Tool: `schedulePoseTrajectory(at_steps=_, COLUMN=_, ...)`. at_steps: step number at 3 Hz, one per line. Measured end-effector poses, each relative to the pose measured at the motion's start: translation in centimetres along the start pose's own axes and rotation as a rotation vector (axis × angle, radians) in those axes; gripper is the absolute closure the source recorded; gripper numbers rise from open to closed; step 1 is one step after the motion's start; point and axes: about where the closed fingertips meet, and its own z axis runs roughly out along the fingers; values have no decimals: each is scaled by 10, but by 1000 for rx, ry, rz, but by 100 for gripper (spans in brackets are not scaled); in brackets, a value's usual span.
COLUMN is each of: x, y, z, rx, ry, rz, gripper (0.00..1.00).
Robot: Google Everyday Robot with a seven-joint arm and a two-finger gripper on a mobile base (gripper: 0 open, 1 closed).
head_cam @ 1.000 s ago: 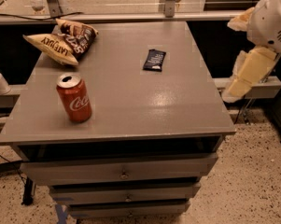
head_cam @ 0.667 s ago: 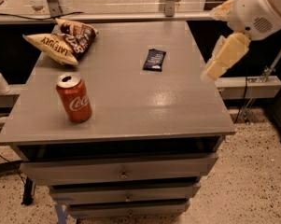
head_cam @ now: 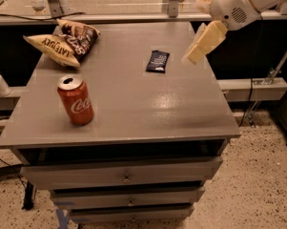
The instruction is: Move brown chip bag near coke can
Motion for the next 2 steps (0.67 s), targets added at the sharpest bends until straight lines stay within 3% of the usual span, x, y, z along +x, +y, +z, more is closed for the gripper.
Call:
schedulePoseTrajectory(at_steps=1, x=-13, y=-12, z=49, rx=-20, ry=-48, rz=18, gripper=0)
schedulePoseTrajectory(at_steps=2, x=-36, y=-37, z=109, rx=-23, ry=-140, rz=52, gripper=0)
